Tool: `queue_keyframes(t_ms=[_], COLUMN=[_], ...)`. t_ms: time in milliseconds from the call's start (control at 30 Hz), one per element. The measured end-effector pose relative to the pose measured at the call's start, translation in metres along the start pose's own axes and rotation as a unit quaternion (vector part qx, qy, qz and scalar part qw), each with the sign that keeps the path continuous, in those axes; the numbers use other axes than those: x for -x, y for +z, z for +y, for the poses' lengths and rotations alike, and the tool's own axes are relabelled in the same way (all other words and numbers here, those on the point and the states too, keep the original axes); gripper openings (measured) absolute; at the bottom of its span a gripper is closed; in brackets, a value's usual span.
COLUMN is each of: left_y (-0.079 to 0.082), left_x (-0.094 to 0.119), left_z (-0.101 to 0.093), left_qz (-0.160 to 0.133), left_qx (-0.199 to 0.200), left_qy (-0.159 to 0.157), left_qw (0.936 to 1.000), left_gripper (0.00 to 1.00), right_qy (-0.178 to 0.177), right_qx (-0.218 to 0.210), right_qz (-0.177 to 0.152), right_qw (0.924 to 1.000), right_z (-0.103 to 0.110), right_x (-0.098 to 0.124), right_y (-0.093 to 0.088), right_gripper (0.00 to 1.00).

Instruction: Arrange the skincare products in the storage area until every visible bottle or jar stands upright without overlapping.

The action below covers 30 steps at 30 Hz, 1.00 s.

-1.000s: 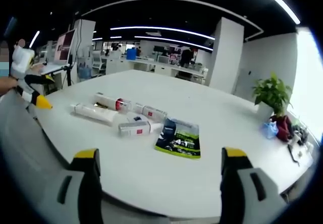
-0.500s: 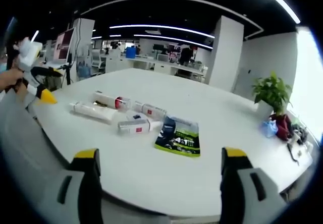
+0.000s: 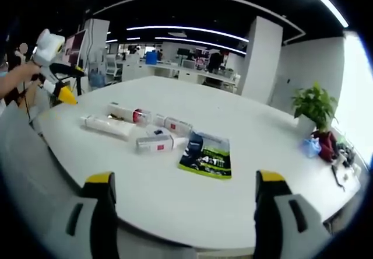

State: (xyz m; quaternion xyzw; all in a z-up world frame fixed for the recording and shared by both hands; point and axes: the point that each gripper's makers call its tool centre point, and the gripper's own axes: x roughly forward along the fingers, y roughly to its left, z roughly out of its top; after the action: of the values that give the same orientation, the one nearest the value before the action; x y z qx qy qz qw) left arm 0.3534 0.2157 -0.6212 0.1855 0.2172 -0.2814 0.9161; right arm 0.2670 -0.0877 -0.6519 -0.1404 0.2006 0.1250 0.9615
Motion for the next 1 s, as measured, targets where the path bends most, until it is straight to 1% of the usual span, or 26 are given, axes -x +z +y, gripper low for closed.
queue_keyframes(t_ms=[100,133,333,467,567,667,700,733,800,867,1000], left_y=[0.004,0.004,0.010,0.016,0.017,0.016,0.015,0.014,0.013,0.009,0.008], left_x=[-0.007,-0.011,-0.027,-0.039,-0.048,-0.056,-0.058,-0.061,-0.066,-0.070,-0.082], left_z=[0.005,0.006,0.011,0.013,0.015,0.016,0.014,0.012,0.011,0.012,0.014], left_qz=[0.001,0.007,0.022,0.028,0.036,0.053,0.057,0.066,0.074,0.088,0.099], left_qx=[-0.018,-0.028,-0.059,-0.060,-0.071,-0.096,-0.100,-0.093,-0.106,-0.125,-0.129], left_qy=[0.000,-0.004,-0.021,-0.037,-0.046,-0.057,-0.068,-0.080,-0.091,-0.094,-0.110], left_qw=[0.9998,0.9996,0.9978,0.9971,0.9957,0.9923,0.9911,0.9903,0.9874,0.9838,0.9805], left_gripper=[0.92,0.92,0.91,0.90,0.89,0.89,0.89,0.88,0.87,0.86,0.82], right_qy=[-0.001,0.002,0.005,0.008,0.008,0.007,0.007,0.008,0.007,0.006,0.003], right_qx=[-0.001,-0.005,-0.008,-0.015,-0.015,-0.016,-0.015,-0.015,-0.015,-0.016,-0.017], right_qz=[0.002,0.000,0.004,0.001,0.004,0.002,0.003,0.004,0.003,0.005,0.006], right_qw=[1.0000,1.0000,0.9999,0.9999,0.9998,0.9998,0.9999,0.9998,0.9999,0.9998,0.9998], right_z=[0.000,0.000,0.001,0.001,0.002,0.001,0.001,0.002,0.002,0.001,0.001], right_x=[0.000,0.000,-0.001,-0.001,-0.001,-0.001,-0.001,-0.001,-0.001,-0.001,-0.001], right_y=[-0.001,0.000,-0.002,-0.001,-0.002,-0.002,-0.002,-0.002,-0.002,-0.002,-0.003], right_gripper=[1.00,1.00,1.00,1.00,1.00,1.00,1.00,1.00,1.00,1.00,1.00])
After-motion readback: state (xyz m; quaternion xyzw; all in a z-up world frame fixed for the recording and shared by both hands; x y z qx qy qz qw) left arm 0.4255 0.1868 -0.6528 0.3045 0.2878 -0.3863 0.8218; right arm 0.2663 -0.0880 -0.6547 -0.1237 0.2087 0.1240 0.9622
